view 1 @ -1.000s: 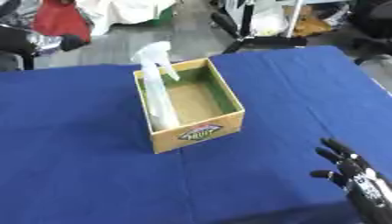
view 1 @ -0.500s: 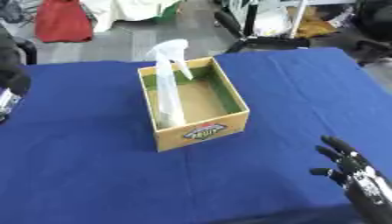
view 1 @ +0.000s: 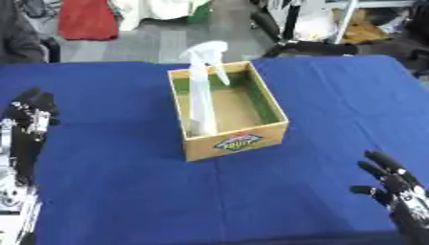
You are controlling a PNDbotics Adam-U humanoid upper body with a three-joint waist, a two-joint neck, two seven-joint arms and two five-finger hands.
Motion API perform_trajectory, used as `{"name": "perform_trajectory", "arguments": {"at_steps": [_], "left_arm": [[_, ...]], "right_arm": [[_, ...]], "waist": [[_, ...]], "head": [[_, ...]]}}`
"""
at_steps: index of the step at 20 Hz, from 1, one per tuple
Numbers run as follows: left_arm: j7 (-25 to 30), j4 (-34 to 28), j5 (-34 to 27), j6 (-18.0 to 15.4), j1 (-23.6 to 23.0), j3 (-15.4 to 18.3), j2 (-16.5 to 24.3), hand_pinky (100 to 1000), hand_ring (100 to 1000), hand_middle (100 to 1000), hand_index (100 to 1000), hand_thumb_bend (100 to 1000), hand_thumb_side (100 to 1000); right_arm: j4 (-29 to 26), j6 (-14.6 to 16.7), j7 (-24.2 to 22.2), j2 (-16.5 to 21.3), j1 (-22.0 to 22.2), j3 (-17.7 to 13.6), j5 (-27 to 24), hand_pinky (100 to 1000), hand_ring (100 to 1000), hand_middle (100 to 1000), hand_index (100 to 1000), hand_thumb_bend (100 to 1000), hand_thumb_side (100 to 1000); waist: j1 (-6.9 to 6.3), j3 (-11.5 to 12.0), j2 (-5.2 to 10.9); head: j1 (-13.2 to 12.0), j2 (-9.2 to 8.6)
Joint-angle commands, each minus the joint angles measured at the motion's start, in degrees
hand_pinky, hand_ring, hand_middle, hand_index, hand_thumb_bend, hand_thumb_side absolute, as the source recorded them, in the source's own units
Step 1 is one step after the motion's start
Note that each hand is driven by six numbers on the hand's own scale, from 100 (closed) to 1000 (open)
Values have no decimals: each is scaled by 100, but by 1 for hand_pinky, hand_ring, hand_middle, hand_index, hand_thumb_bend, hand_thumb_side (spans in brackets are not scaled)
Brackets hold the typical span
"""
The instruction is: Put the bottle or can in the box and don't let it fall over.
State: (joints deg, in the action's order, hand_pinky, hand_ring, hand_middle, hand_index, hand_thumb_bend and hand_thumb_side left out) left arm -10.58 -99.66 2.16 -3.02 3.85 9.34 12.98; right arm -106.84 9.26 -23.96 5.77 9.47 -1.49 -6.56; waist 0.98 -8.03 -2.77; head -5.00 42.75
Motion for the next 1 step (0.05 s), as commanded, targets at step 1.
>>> {"name": "perform_trajectory", "arguments": {"at_steps": [1], "left_arm": [[33, -21, -51, -18, 41, -54, 16, 622, 622, 576, 845, 487, 713]], "right_arm": [[-96, 5, -12, 44, -18, -15, -10, 732, 1000, 1000, 977, 100, 735]], "waist": [[-4, 8, 63]], "head": [[-51, 47]]}}
